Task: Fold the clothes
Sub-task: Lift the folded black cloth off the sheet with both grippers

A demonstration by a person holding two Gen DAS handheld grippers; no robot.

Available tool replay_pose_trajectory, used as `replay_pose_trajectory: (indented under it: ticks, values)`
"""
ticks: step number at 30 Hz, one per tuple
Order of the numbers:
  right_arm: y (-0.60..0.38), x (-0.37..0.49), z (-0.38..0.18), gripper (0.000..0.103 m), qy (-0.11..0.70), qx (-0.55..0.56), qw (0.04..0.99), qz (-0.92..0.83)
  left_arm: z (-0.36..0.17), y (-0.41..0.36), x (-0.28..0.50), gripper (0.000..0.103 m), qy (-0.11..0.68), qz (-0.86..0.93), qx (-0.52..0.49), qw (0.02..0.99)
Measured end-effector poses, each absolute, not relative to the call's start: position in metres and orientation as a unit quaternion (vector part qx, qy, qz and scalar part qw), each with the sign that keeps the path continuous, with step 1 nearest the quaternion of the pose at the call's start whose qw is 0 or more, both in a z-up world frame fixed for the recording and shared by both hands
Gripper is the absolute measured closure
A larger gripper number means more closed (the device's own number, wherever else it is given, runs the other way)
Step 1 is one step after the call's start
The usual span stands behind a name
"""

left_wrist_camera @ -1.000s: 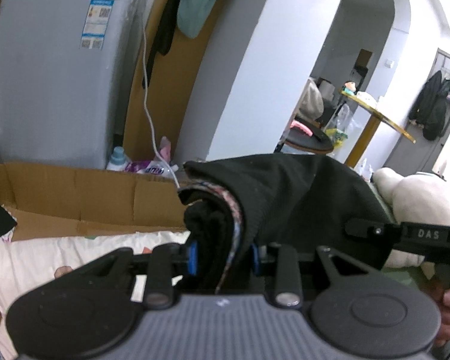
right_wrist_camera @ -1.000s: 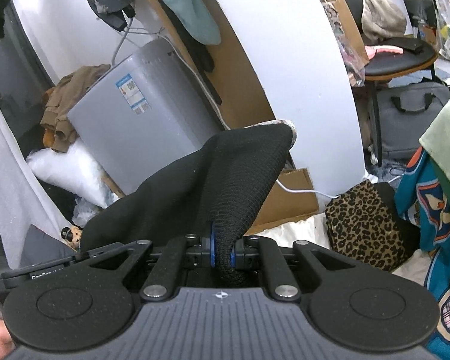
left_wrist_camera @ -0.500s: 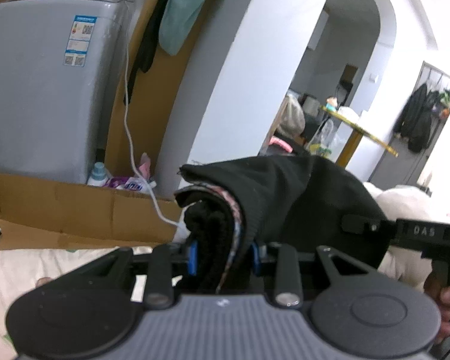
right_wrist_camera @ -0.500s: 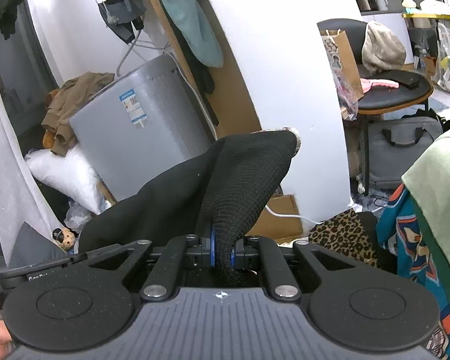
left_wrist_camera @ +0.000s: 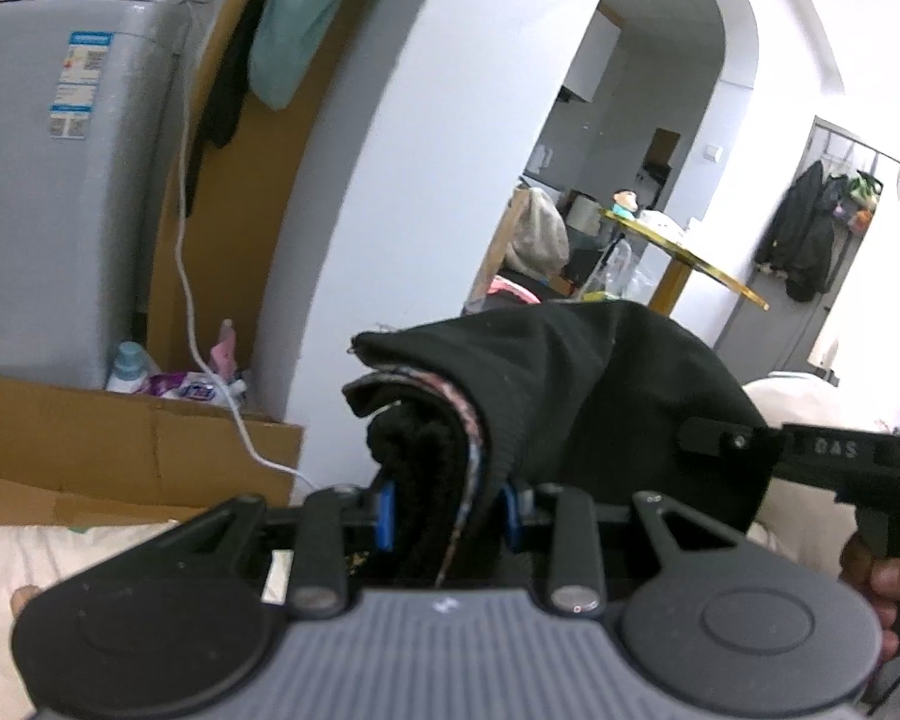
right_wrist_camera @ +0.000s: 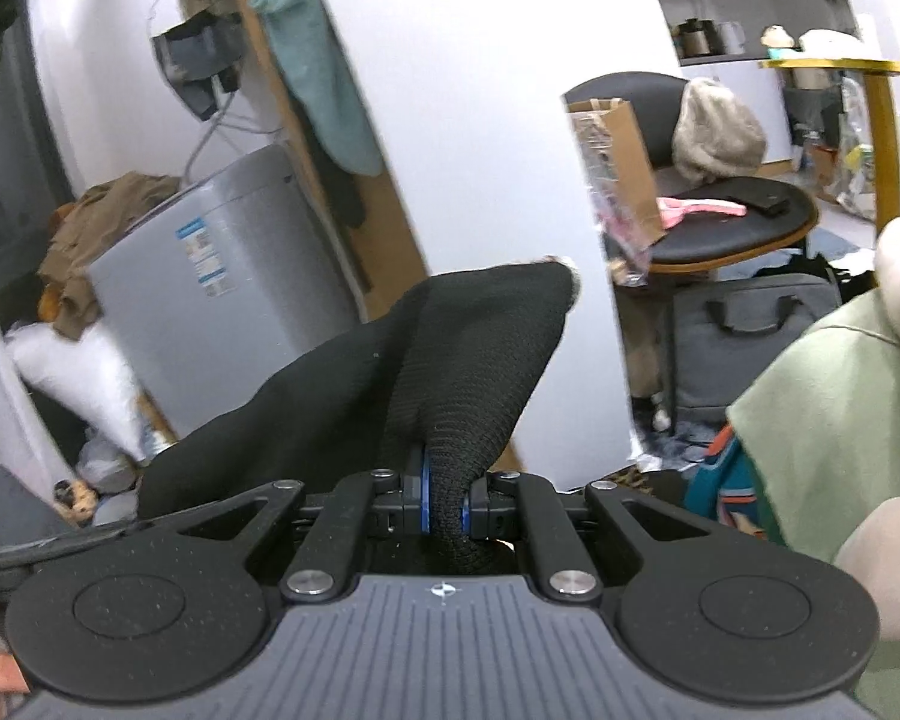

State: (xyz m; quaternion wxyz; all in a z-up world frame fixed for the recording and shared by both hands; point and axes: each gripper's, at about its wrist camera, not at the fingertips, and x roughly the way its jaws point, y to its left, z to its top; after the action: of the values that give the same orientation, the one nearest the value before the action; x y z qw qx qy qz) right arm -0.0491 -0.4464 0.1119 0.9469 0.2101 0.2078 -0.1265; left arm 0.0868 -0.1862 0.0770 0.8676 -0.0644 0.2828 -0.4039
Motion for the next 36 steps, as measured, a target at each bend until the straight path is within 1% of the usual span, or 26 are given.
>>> replay_pose_trajectory:
  ticks: [7, 15, 21, 32, 36]
  values:
    - [-0.472, -0.047, 0.095, 0.095, 0.210, 0.207, 0.942, -0.162, 0.065, -0.212, 0.095, 0.068, 0.290, -0.417, -0.068, 0.859]
    - [-0.499, -0.036, 0.061, 0.095, 0.202, 0.181, 0.938, -0.217, 0.027, -0.243, 0.102, 0.068, 0.285, -0.442, -0.087, 0.846]
    - [-0.514, -0.018, 0.014, 0.095, 0.212, 0.141, 0.934, -0.249, -0.026, -0.273, 0.117, 0.068, 0.299, -0.453, -0.096, 0.834]
    - [-0.563, 0.009, -0.090, 0.095, 0.222, 0.142, 0.926, -0.271, -0.142, -0.315, 0.149, 0.068, 0.332, -0.468, -0.110, 0.811]
    - [-0.576, 0.028, -0.125, 0.095, 0.232, 0.122, 0.930, -0.259, -0.182, -0.323, 0.161, 0.068, 0.352, -0.470, -0.123, 0.800]
